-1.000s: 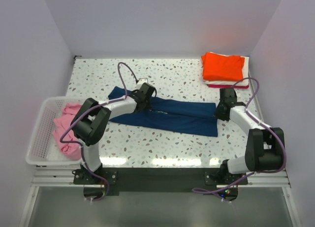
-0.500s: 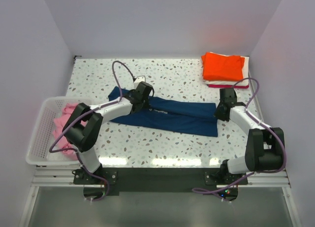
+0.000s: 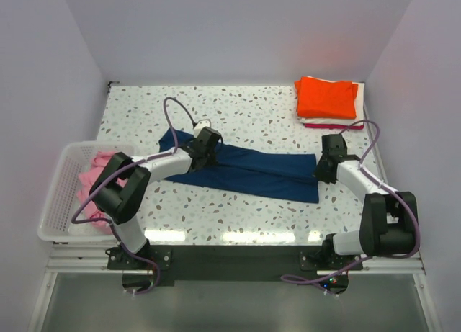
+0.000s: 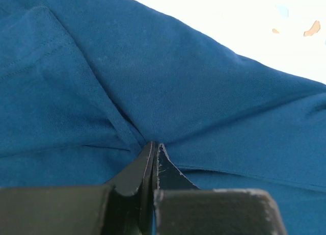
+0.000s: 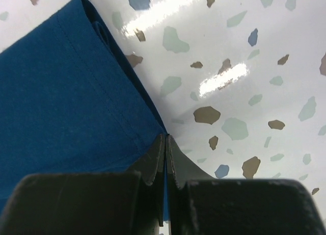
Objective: Fold and stack the t-shirts
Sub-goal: Fold the tshirt
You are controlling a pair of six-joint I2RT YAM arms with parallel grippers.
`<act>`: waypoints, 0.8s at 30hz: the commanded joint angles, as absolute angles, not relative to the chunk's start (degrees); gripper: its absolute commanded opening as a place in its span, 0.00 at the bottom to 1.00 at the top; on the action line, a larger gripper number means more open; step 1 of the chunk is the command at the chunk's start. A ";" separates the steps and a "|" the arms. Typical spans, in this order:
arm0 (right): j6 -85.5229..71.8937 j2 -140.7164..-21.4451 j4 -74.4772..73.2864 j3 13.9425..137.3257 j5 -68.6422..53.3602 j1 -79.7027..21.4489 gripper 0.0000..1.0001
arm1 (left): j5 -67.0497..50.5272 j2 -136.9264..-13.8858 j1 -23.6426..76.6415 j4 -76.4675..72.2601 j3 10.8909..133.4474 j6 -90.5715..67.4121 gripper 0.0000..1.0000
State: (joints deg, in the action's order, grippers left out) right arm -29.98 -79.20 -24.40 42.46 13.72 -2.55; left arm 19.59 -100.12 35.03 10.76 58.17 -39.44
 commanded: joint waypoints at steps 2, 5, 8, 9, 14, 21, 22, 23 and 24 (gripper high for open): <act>-31.29 -77.52 -23.03 40.52 13.36 -2.02 0.00 | 19.16 -99.14 35.33 8.09 57.30 -40.43 0.00; -31.73 -76.91 -23.55 40.78 12.84 -1.76 0.12 | 19.16 -98.44 35.25 8.61 58.00 -40.08 0.05; -31.46 -74.55 -25.92 42.80 12.22 -1.85 0.24 | 19.60 -97.04 35.24 9.92 59.06 -39.90 0.23; -31.29 -73.75 -26.80 43.41 12.65 -1.85 0.31 | 19.69 -95.90 35.24 10.11 59.24 -39.73 0.28; -27.52 -69.17 -30.15 47.81 11.35 -2.46 0.40 | 20.47 -91.06 35.16 12.38 60.38 -39.99 0.40; -23.56 -78.81 -29.18 55.18 12.66 -13.88 0.50 | 20.84 -89.73 27.97 16.17 61.00 -45.61 0.33; -23.29 -80.14 -28.66 55.72 12.74 -15.28 0.50 | 19.79 -90.35 26.91 16.26 61.52 -45.70 0.33; -22.94 -81.29 -28.13 56.24 12.40 -15.55 0.50 | 19.69 -91.83 25.94 16.61 61.87 -46.14 0.33; -22.07 -82.17 -26.99 57.03 12.04 -15.73 0.50 | 19.43 -92.63 24.01 16.79 62.14 -46.23 0.32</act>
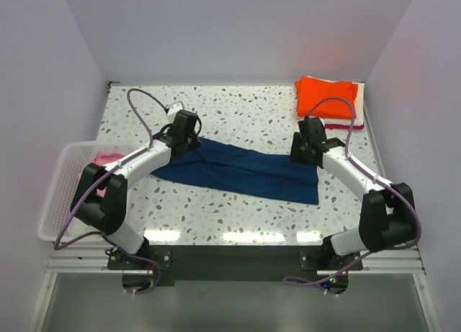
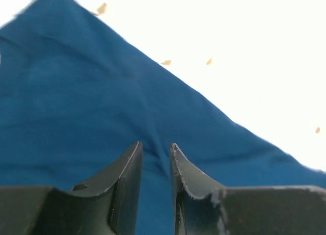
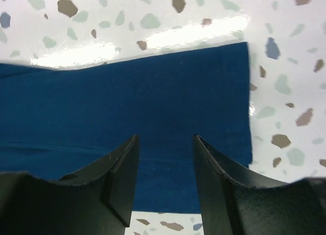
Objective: Fold and stack the t-shirts
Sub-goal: Fold the tshirt
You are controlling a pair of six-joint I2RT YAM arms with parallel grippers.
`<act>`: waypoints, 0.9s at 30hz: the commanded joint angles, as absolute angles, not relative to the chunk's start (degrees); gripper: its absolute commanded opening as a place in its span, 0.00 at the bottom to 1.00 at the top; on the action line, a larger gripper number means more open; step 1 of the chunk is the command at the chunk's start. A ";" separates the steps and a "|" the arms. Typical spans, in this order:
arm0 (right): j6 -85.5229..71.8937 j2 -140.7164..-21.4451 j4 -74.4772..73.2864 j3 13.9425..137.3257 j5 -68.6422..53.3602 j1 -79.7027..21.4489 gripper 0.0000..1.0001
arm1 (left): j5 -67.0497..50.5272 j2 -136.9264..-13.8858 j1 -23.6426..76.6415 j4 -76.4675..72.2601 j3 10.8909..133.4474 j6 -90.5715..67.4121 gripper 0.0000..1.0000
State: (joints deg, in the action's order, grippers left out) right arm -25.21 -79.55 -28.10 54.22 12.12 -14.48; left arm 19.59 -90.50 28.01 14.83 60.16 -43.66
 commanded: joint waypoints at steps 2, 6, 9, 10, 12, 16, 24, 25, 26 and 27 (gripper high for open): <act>-21.45 -84.72 -25.85 57.48 12.04 -16.34 0.50 | 18.55 -94.82 22.68 16.53 62.58 -46.23 0.31; -20.92 -88.68 -25.50 58.45 11.52 -16.61 0.49 | 19.16 -98.17 21.01 16.79 63.81 -45.97 0.30; -21.62 -87.80 -23.65 57.13 9.94 -16.79 0.49 | 18.90 -98.96 20.48 13.98 64.33 -44.04 0.37; -21.80 -87.80 -23.64 57.22 9.67 -17.05 0.49 | 19.16 -99.31 20.48 13.71 65.03 -43.60 0.39; -22.06 -87.80 -23.73 57.30 9.67 -17.58 0.49 | 19.42 -100.63 20.48 13.54 66.26 -42.45 0.45; -22.67 -87.10 -23.12 56.60 9.40 -18.28 0.48 | 19.34 -103.26 20.48 13.53 69.95 -40.26 0.49; -23.03 -86.66 -22.59 55.81 9.40 -18.28 0.48 | 20.12 -109.69 20.57 17.84 75.23 -40.60 0.41; -23.03 -86.66 -22.50 55.81 9.14 -18.37 0.48 | 20.47 -110.12 20.57 18.02 75.23 -41.04 0.41; -23.03 -86.66 -22.59 55.90 9.05 -18.28 0.48 | 20.57 -110.47 20.57 18.28 75.41 -41.22 0.40; -23.11 -86.75 -22.50 55.81 9.05 -18.28 0.48 | 21.00 -110.74 20.57 19.15 75.85 -41.48 0.39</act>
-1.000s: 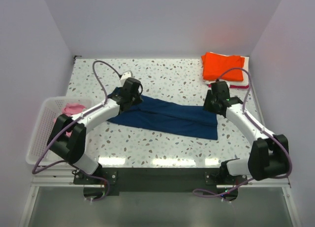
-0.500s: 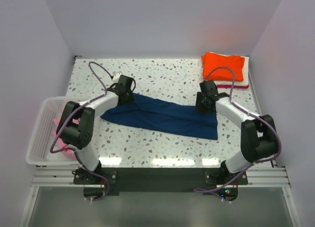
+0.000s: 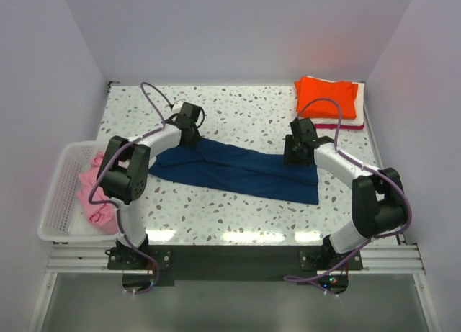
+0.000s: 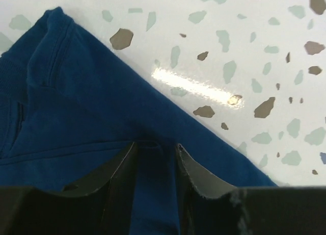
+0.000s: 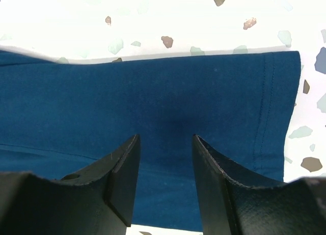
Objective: Fold and stack the t-shirts
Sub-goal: Fold the tshirt
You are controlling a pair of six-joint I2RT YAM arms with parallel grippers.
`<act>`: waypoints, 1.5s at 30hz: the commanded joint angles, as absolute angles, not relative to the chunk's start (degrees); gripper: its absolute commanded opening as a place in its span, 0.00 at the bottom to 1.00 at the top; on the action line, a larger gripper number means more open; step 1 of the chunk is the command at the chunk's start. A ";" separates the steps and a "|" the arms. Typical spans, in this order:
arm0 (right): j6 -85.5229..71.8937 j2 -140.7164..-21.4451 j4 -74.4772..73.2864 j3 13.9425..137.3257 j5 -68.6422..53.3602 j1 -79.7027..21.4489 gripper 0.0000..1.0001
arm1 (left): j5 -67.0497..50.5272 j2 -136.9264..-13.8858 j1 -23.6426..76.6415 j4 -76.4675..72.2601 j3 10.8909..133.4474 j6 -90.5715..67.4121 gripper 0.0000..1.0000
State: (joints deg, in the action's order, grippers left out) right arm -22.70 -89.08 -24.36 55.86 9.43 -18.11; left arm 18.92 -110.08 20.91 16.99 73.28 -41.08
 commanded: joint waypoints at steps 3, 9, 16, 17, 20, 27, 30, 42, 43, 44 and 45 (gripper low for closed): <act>-23.20 -86.75 -22.41 55.64 8.97 -18.37 0.48 | 21.01 -111.53 20.65 19.60 76.20 -42.10 0.36; -23.20 -86.66 -22.24 55.11 9.40 -18.28 0.48 | 20.92 -110.48 21.09 19.69 75.32 -42.27 0.20; -23.47 -86.05 -22.15 54.67 9.05 -18.37 0.47 | 20.92 -105.74 23.11 19.69 73.22 -42.36 0.01; -23.47 -86.04 -22.06 54.58 9.14 -18.28 0.47 | 20.92 -105.21 23.46 19.69 72.43 -42.28 0.00; -23.38 -85.78 -22.06 54.40 9.14 -18.28 0.47 | 20.48 -103.19 24.78 19.42 70.67 -42.54 0.00; -23.38 -85.61 -21.89 53.96 8.18 -18.28 0.47 | 20.39 -98.44 28.21 18.37 64.70 -45.08 0.00; -23.38 -85.43 -21.80 53.79 8.00 -18.28 0.47 | 19.87 -95.55 29.18 17.32 61.09 -45.97 0.00; -23.47 -85.25 -21.27 52.91 7.91 -18.28 0.47 | 19.34 -83.69 31.29 16.88 50.46 -47.90 0.00; -23.47 -85.25 -21.36 52.82 7.91 -18.37 0.47 | 18.99 -83.15 31.20 16.53 48.88 -48.16 0.00; -23.47 -85.17 -21.36 52.82 7.82 -18.28 0.47 | 18.38 -82.19 31.20 15.83 48.00 -48.69 0.00; -23.55 -85.17 -21.27 52.82 7.74 -18.28 0.47 | 17.93 -82.00 31.29 15.56 47.29 -48.78 0.00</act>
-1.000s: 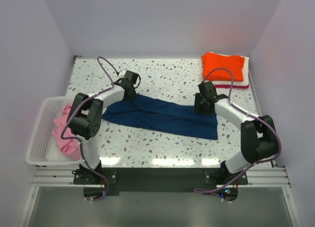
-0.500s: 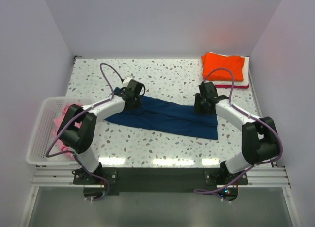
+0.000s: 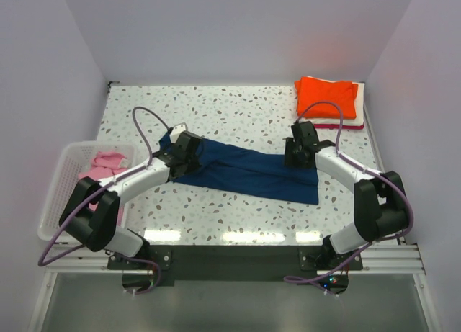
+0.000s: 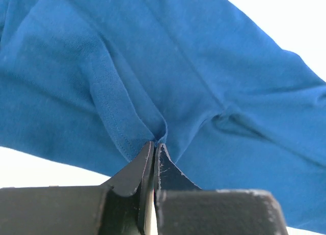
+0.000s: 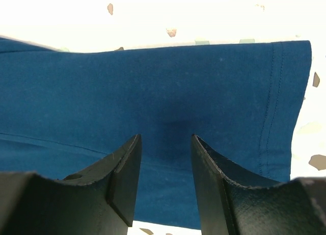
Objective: Fold and stack the t-shirts
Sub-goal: Fold the tshirt
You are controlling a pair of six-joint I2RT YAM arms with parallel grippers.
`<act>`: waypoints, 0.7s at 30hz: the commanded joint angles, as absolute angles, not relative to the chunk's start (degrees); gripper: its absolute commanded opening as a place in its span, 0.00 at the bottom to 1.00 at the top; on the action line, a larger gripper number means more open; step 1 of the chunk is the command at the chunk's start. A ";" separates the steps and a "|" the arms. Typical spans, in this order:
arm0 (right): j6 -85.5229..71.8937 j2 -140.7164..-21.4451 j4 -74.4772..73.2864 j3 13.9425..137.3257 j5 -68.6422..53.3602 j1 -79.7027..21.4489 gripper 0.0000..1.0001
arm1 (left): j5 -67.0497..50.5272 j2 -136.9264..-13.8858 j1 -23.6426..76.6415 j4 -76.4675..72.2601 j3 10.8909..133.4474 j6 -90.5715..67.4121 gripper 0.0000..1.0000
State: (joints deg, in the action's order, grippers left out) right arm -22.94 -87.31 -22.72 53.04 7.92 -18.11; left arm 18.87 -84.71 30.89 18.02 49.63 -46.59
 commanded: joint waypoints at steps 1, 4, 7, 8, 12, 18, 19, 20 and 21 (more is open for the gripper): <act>-23.55 -85.08 -21.27 52.74 7.73 -18.37 0.47 | 17.67 -81.91 31.38 15.21 46.07 -49.04 0.00; -23.55 -84.90 -21.27 52.47 7.91 -18.37 0.47 | 16.61 -82.26 31.38 14.06 44.39 -49.39 0.00; -23.47 -84.55 -21.36 52.12 8.09 -18.37 0.47 | 15.65 -82.88 31.64 13.27 43.42 -49.31 0.00; -23.47 -84.55 -21.36 52.12 8.17 -18.28 0.47 | 15.47 -82.88 31.64 13.01 43.33 -49.22 0.02; -23.47 -84.64 -21.97 52.47 9.05 -18.28 0.47 | 15.12 -81.39 31.82 13.53 43.33 -48.61 0.43; -23.73 -84.55 -23.47 53.52 10.28 -18.37 0.47 | 18.98 -77.26 30.51 17.31 47.71 -47.98 0.56; -23.73 -84.55 -23.81 53.61 10.37 -18.28 0.47 | 19.33 -77.34 29.98 18.36 48.16 -48.34 0.55; -23.82 -84.81 -23.99 53.79 10.55 -18.28 0.47 | 19.60 -77.78 29.36 18.37 48.51 -48.43 0.47; -23.82 -85.08 -24.26 54.14 10.72 -18.28 0.47 | 19.86 -78.13 27.79 18.63 48.86 -48.69 0.43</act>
State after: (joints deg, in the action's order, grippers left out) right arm -23.09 -86.46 -23.27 52.58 8.51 -18.11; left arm 16.93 -78.96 30.44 17.69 45.76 -48.62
